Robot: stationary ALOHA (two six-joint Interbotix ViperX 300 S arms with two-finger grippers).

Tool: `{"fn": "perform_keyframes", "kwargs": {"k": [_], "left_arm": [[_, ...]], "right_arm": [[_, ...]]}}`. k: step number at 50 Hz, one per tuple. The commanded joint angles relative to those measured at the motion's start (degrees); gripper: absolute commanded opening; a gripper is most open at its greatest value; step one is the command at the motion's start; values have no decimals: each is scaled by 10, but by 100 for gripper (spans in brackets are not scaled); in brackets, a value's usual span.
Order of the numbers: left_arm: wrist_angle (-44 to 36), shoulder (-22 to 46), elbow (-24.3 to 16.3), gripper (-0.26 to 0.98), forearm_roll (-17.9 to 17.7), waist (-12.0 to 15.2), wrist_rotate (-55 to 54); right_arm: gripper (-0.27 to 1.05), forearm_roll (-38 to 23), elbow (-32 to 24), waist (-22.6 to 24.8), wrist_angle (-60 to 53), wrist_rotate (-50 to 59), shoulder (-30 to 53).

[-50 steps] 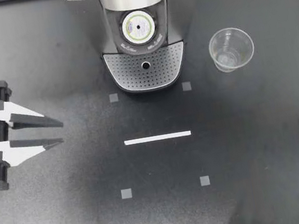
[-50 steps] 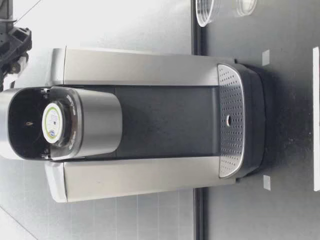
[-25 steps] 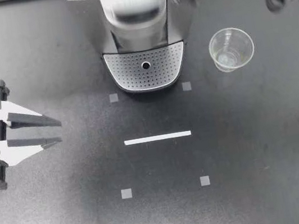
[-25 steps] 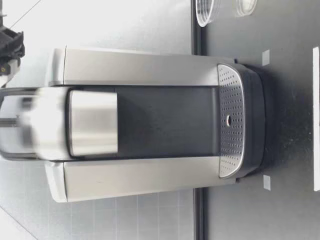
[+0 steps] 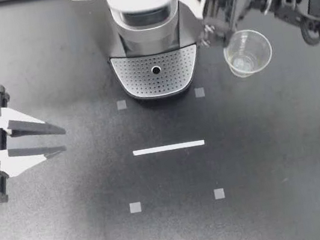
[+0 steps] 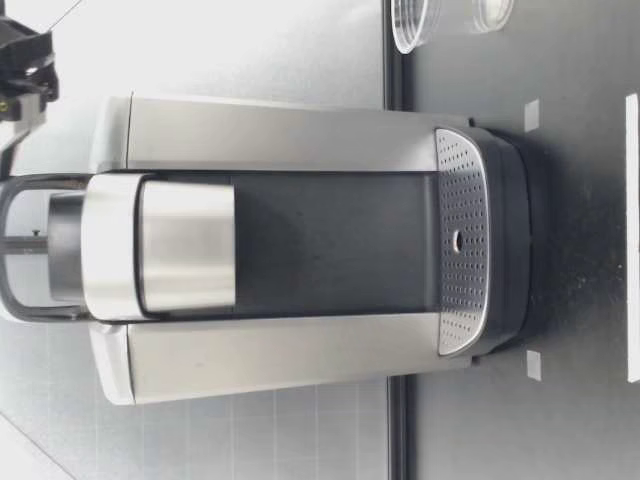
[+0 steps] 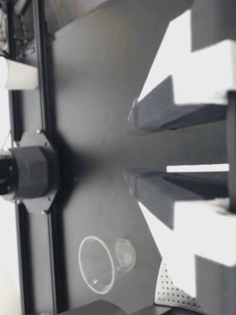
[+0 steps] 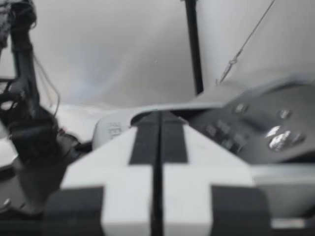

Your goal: Place the coffee capsule inside the capsule container, then place the cup onto the center of the cup tray, then push the 'Hot Water' and 'Travel Mug' buttons.

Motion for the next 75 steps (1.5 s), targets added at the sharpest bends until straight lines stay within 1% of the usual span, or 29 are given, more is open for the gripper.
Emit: {"fn": "perform_keyframes", "kwargs": {"k": [1,10,18,23,28,34,40,47,53,62,68,75], "left_arm": [[-1,1,-6,30,-1,-1,-2],[0,2,-6,30,-1,-1,-2],[0,4,-7,30,-1,-1,-2],[-2,4,-8,30,-1,-1,-2],[-3,6,-5,30,-1,-1,-2],[-2,13,-5,30,-1,-1,-2],[0,18,-5,30,-1,-1,-2],[0,21,-4,30,-1,-1,-3],[0,21,-2,30,-1,-1,-2],[0,20,7,30,-1,-1,-2],[-1,21,11,30,-1,-1,-3],[-1,21,15,30,-1,-1,-2]], "right_arm": [[5,2,5,10,-4,6,-3],[5,2,26,25,-14,18,-12],[5,6,29,31,-13,20,-29],[5,24,35,31,5,30,-64],[5,61,54,25,71,47,-110],[5,120,92,-5,199,74,-160],[5,162,142,-51,280,113,-187],[5,168,198,-106,337,167,-214],[6,168,232,-142,366,213,-239],[6,167,272,-165,390,272,-261],[7,166,290,-167,390,285,-259],[14,167,305,-167,391,298,-250]]}}
